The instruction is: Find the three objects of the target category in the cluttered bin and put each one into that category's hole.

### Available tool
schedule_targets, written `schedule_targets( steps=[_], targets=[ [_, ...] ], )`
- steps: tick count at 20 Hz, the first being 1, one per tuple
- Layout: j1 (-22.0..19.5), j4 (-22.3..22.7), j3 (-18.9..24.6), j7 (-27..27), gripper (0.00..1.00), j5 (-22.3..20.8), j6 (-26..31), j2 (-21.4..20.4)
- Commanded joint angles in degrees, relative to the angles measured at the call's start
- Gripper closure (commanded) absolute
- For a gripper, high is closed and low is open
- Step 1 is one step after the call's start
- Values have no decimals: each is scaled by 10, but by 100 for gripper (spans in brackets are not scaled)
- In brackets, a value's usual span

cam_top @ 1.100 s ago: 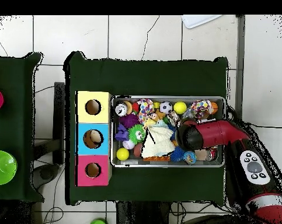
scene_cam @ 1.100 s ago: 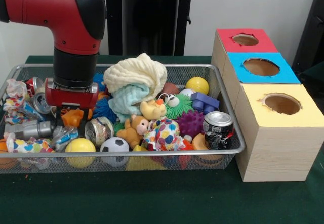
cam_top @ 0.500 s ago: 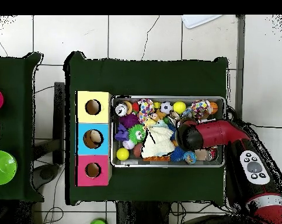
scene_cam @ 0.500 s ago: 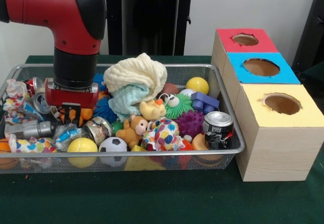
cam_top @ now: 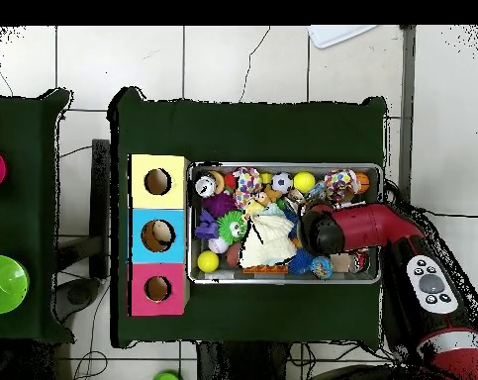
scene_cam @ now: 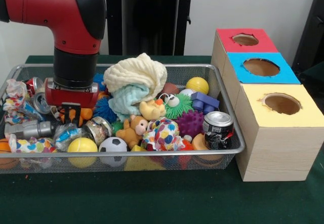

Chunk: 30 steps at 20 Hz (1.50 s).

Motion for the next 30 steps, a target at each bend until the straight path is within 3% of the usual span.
schedule_targets(
  steps=[1, 9, 30],
  targets=[
    [8, 20, 52, -77, 100, 12, 24, -25],
    [7, 56, 52, -72, 100, 37, 42, -62],
    [7, 75, 49, -58, 100, 46, 38, -73]
  ],
)
